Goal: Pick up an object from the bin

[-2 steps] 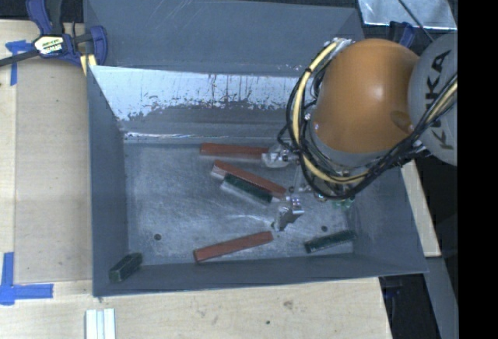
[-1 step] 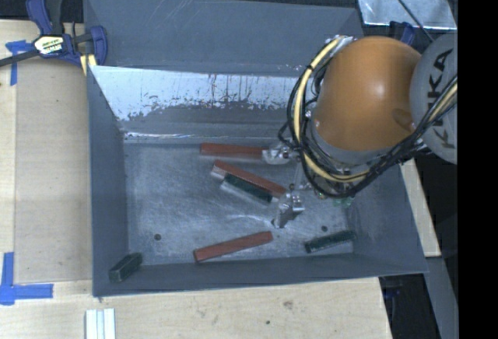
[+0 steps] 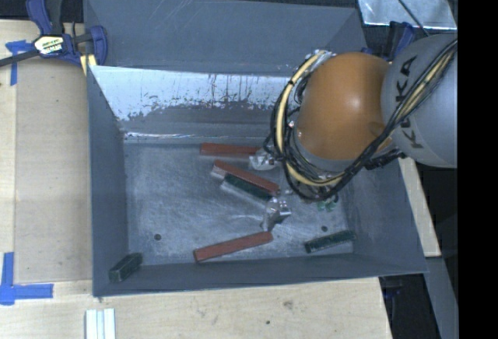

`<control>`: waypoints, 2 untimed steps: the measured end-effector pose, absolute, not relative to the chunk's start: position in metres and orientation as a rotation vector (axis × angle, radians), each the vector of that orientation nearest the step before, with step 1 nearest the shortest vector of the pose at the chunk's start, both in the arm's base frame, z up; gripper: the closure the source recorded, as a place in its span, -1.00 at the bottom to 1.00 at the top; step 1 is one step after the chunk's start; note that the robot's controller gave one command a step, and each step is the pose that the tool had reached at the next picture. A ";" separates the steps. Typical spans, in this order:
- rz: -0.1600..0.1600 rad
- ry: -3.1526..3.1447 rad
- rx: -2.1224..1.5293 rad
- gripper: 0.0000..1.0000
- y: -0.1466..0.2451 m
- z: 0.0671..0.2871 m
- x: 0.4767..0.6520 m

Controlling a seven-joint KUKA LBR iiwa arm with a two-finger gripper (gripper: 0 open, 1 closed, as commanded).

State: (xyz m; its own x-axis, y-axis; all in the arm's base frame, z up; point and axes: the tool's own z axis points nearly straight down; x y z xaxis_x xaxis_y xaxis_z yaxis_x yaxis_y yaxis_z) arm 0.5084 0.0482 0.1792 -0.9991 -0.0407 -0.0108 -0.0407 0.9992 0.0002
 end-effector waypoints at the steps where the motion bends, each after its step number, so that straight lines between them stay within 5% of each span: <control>1: 0.006 3.073 -0.300 1.00 0.048 0.085 0.550; 2: 0.001 3.113 -0.307 -1.00 0.046 0.080 0.540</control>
Offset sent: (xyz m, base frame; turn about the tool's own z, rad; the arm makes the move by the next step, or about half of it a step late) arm 0.0000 0.0000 0.0000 0.0000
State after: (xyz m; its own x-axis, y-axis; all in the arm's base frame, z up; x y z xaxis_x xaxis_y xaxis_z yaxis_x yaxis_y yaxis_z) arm 0.5402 0.0458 0.0804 -0.9807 -0.1951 -0.0131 -0.1951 0.9808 -0.0003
